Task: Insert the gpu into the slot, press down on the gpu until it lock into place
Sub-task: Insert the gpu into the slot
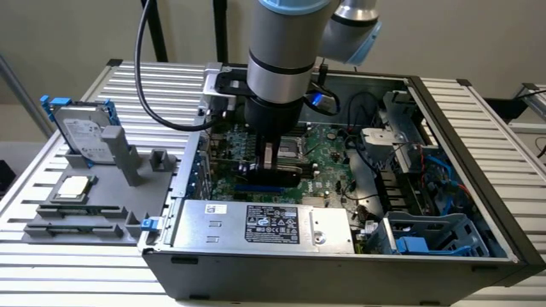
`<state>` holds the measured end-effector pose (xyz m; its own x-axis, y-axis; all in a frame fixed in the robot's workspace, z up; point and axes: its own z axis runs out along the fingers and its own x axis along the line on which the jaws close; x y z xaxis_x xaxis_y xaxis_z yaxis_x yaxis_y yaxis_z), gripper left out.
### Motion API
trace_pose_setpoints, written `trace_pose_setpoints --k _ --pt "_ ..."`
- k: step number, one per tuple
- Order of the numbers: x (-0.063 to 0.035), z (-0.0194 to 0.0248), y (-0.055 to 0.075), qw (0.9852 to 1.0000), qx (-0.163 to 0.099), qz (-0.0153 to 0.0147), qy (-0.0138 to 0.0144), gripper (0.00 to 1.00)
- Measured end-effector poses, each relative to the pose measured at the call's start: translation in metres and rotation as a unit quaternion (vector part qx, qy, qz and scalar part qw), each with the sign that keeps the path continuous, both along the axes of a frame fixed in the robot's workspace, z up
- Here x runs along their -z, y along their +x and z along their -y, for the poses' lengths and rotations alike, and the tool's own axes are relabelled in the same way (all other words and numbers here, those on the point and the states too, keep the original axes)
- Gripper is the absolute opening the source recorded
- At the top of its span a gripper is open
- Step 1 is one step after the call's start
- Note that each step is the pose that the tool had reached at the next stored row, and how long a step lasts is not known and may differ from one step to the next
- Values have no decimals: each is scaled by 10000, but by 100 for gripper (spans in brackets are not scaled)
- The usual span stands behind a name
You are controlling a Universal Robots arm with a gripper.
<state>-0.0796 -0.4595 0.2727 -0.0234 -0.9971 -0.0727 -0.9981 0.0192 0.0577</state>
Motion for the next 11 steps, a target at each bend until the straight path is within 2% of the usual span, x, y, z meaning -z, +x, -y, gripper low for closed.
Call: trace_pose_setpoints --k 11 --pt "52 -3 2 10000 86 -21 -1 26"
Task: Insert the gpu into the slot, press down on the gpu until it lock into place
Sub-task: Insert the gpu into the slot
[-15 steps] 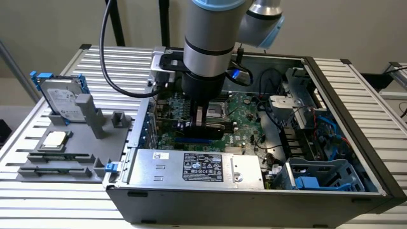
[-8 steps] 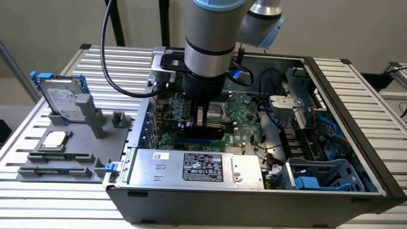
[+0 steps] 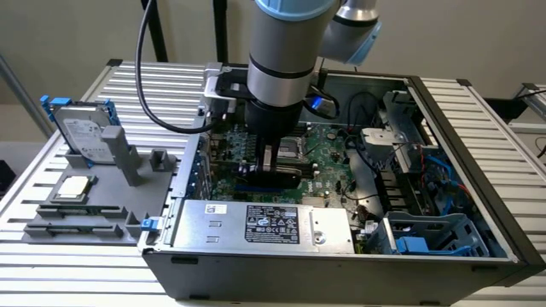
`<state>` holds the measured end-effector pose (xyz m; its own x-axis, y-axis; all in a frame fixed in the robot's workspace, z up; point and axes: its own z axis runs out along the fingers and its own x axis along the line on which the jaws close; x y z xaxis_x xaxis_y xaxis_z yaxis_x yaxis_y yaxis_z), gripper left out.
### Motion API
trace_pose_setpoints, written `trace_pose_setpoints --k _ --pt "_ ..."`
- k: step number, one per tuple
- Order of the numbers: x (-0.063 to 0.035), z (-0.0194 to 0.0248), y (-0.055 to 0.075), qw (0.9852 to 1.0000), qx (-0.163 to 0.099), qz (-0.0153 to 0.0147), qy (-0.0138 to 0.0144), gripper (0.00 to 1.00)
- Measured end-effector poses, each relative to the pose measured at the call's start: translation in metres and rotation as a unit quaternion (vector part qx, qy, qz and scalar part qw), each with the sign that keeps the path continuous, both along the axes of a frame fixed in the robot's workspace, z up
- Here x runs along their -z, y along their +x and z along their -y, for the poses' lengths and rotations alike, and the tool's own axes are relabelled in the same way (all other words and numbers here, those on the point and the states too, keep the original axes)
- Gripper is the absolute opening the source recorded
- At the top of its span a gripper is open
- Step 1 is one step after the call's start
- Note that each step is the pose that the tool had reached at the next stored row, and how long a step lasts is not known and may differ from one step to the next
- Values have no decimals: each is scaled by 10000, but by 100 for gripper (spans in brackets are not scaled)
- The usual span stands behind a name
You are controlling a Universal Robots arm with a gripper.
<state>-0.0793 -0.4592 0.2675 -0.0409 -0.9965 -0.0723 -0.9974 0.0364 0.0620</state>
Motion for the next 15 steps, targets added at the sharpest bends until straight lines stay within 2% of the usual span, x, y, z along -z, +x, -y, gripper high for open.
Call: trace_pose_setpoints --k 7,15 --pt "39 -11 2 10000 0 -31 -1 26" --pt "41 -22 31 10000 0 -36 -1 26"
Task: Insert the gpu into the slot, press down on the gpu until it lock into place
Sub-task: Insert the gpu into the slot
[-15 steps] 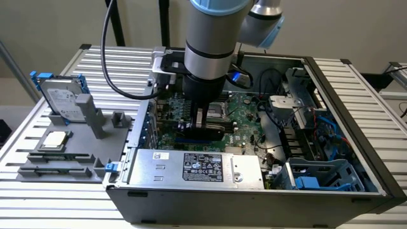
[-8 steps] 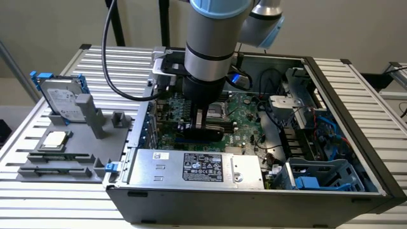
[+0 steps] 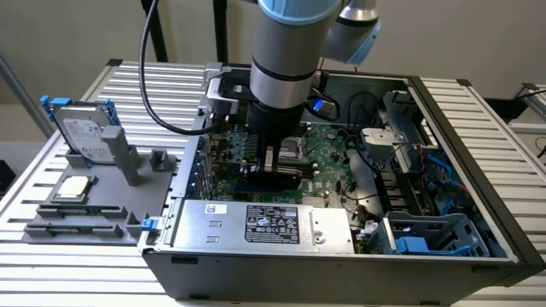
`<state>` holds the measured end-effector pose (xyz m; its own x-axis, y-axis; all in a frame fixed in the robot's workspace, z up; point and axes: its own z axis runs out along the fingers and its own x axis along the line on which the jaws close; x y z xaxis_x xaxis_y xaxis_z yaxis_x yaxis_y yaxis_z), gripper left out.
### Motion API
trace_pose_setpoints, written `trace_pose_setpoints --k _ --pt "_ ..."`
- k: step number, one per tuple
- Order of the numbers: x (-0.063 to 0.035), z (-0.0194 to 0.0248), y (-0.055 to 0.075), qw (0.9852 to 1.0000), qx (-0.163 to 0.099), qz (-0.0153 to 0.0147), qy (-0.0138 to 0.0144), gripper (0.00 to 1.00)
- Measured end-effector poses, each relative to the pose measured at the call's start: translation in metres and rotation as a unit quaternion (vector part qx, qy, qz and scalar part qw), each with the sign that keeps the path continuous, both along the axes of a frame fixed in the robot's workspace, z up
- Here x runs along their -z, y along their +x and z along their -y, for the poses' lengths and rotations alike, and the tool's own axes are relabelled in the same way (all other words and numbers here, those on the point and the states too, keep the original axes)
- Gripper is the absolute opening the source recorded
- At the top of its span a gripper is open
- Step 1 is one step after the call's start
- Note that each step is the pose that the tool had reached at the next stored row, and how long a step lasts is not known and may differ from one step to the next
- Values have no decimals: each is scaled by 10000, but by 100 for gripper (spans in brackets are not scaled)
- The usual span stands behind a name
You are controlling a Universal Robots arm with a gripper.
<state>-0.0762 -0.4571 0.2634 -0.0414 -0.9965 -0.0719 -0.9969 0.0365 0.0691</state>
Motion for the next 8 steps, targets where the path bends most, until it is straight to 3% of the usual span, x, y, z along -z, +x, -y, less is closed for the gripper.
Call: trace_pose_setpoints --k 8 --pt "1 -1 -5 10000 -40 1 -29 26"
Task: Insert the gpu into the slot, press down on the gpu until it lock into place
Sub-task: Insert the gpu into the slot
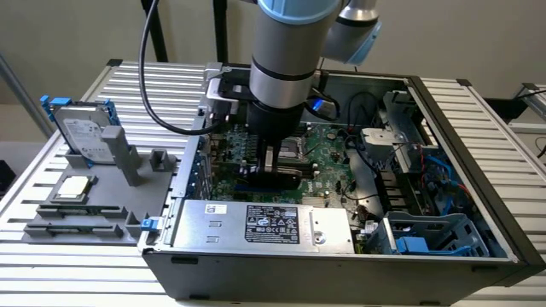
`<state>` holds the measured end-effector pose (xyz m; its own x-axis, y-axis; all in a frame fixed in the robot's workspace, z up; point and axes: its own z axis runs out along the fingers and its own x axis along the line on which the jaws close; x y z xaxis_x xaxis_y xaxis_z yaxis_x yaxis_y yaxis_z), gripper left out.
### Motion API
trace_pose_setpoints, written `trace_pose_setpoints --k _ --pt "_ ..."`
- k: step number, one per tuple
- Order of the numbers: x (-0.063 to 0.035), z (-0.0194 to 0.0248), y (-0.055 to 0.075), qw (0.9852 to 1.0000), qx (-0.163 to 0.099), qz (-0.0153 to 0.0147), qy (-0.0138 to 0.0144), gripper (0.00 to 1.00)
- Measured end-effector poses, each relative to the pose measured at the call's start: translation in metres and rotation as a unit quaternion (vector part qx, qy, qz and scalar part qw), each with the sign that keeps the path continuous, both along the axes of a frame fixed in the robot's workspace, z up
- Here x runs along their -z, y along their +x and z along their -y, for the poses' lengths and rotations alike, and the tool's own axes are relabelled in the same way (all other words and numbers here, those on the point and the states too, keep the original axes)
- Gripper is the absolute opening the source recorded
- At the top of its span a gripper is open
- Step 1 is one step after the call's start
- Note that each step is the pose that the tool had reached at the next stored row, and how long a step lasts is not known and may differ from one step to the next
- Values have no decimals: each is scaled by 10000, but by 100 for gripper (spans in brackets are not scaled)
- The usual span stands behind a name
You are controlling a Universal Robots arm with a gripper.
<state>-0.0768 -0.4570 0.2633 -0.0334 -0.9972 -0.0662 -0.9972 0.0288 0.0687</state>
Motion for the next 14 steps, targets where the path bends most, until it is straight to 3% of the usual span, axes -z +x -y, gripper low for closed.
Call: trace_pose_setpoints --k 14 --pt "0 -30 -23 10000 -69 -2 -7 26"
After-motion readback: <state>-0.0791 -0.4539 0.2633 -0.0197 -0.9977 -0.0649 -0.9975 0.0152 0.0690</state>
